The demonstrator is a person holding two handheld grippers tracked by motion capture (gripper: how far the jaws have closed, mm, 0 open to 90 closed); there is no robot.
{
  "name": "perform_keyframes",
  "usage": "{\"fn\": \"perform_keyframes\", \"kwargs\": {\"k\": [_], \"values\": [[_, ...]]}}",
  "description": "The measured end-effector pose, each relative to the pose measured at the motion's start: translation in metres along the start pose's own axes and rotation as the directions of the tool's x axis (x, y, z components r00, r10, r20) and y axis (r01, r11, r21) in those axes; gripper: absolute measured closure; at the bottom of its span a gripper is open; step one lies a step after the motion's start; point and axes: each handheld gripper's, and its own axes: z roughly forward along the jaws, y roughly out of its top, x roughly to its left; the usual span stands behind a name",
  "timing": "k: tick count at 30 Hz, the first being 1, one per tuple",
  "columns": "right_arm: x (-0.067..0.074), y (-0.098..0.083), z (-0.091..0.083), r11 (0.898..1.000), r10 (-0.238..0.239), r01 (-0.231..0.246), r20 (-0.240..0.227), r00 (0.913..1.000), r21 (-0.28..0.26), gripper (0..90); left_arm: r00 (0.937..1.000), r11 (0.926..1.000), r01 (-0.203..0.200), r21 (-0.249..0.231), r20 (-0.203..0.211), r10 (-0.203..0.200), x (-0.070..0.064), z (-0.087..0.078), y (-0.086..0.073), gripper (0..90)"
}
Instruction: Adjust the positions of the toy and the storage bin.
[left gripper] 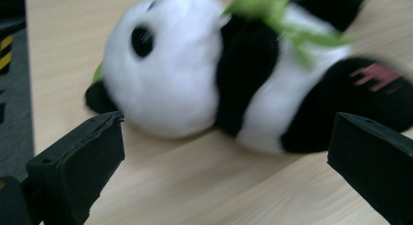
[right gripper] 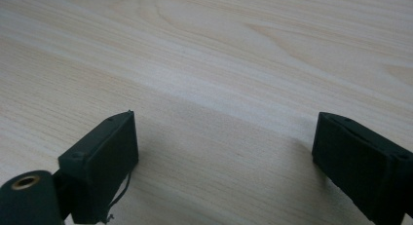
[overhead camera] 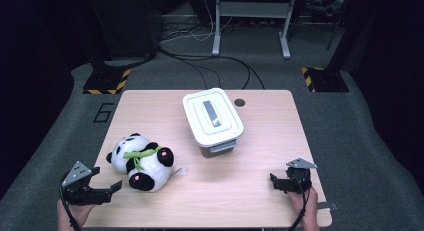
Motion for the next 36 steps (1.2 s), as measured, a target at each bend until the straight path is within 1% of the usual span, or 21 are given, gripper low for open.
{"fn": "perform_keyframes", "kwargs": {"k": [2,4,5,6,7,9,10,11,12,14,16,17,18,19,20,23,25,28,30,33,36], "values": [[0.0,0.001,0.001,1.0,0.006,-0.006,0.001,1.0,0.005,6.5,0.9997,0.9996,0.015,0.022,-0.019,-0.014,0.007,0.008,-0.013,0.0],[0.0,0.001,0.002,1.0,0.009,-0.009,0.008,0.9999,0.007,4.6,0.9988,0.9978,0.044,0.049,-0.025,-0.043,0.012,0.017,-0.025,0.0],[-0.001,0.001,0.002,1.0,0.008,-0.008,0.008,0.9999,0.012,4.3,0.9975,0.9968,0.066,0.046,-0.03,-0.064,0.015,0.022,-0.032,0.0],[-0.001,0.002,0.001,1.0,0.008,-0.008,0.011,0.9999,0.019,4.0,0.9961,0.9952,0.083,0.052,-0.034,-0.081,0.017,0.026,-0.037,0.0],[0.0,0.002,0.001,1.0,0.013,-0.013,0.01,0.9999,0.026,3.6,0.9961,0.9952,0.083,0.052,-0.034,-0.081,0.017,0.026,-0.037,0.0],[-0.001,0.003,0.002,0.999,0.012,-0.012,0.012,0.9999,0.044,0.0,0.9934,0.9918,0.105,0.073,-0.054,-0.101,0.021,0.036,-0.046,0.0],[-0.001,0.005,0.002,0.998,0.025,-0.025,0.012,0.9996,0.065,0.2,0.9925,0.9908,0.109,0.08,-0.064,-0.105,0.022,0.039,-0.048,0.0],[-0.002,0.006,0.001,0.997,0.024,-0.025,0.017,0.9996,0.067,1.0,0.9917,0.9896,0.115,0.086,-0.067,-0.11,0.023,0.041,-0.05,0.0],[-0.002,0.007,0.001,0.998,0.03,-0.031,0.015,0.9994,0.063,1.0,0.9909,0.9898,0.117,0.081,-0.076,-0.111,0.023,0.043,-0.051,0.0],[-0.001,0.01,-0.002,0.998,0.038,-0.038,0.012,0.9992,0.039,1.2,0.9902,0.9887,0.109,0.103,-0.099,-0.099,0.022,0.047,-0.053,0.0],[0.002,0.016,-0.006,0.999,0.044,-0.044,-0.008,0.999,0.029,1.2,0.9874,0.9882,0.097,0.119,-0.137,-0.08,0.021,0.051,-0.052,0.0],[0.003,0.02,-0.008,0.999,0.035,-0.035,-0.01,0.9993,0.031,1.2,0.9853,0.9865,0.105,0.126,-0.147,-0.086,0.021,0.052,-0.051,0.0],[0.004,0.025,-0.009,0.999,0.04,-0.039,-0.024,0.9989,0.031,1.2,0.984,0.9868,0.102,0.126,-0.159,-0.082,0.02,0.053,-0.05,0.0],[0.006,0.03,-0.012,0.999,0.037,-0.036,-0.03,0.9989,0.029,1.2,0.9851,0.9866,0.081,0.142,-0.162,-0.057,0.018,0.055,-0.049,0.0],[0.008,0.037,-0.014,0.999,0.034,-0.033,-0.042,0.9986,0.017,1.4,0.9847,0.9877,0.085,0.131,-0.162,-0.063,0.018,0.056,-0.05,0.0],[0.014,0.053,-0.019,1.0,0.025,-0.025,-0.063,0.9977,-0.008,1.7,0.9847,0.9881,0.086,0.128,-0.162,-0.064,0.019,0.056,-0.05,0.0],[0.02,0.064,-0.019,1.0,0.02,-0.02,-0.071,0.9973,-0.007,2.9,0.9848,0.988,0.084,0.13,-0.162,-0.062,0.02,0.056,-0.049,0.0],[0.028,0.079,-0.018,1.0,-0.013,0.012,-0.079,0.9968,-0.011,1.9,0.9849,0.9881,0.084,0.129,-0.161,-0.063,0.019,0.056,-0.049,0.0],[0.037,0.091,-0.016,0.999,-0.038,0.036,-0.1,0.9943,-0.02,1.9,0.9848,0.9882,0.083,0.129,-0.162,-0.062,0.019,0.056,-0.049,0.0],[0.048,0.105,-0.014,0.998,-0.065,0.062,-0.11,0.9918,-0.029,2.0,0.985,0.9882,0.082,0.129,-0.162,-0.061,0.019,0.056,-0.049,0.0],[0.059,0.121,-0.011,0.994,-0.097,0.091,-0.115,0.9886,-0.052,5.1,0.9849,0.9882,0.083,0.128,-0.161,-0.062,0.019,0.056,-0.05,0.0]]}}
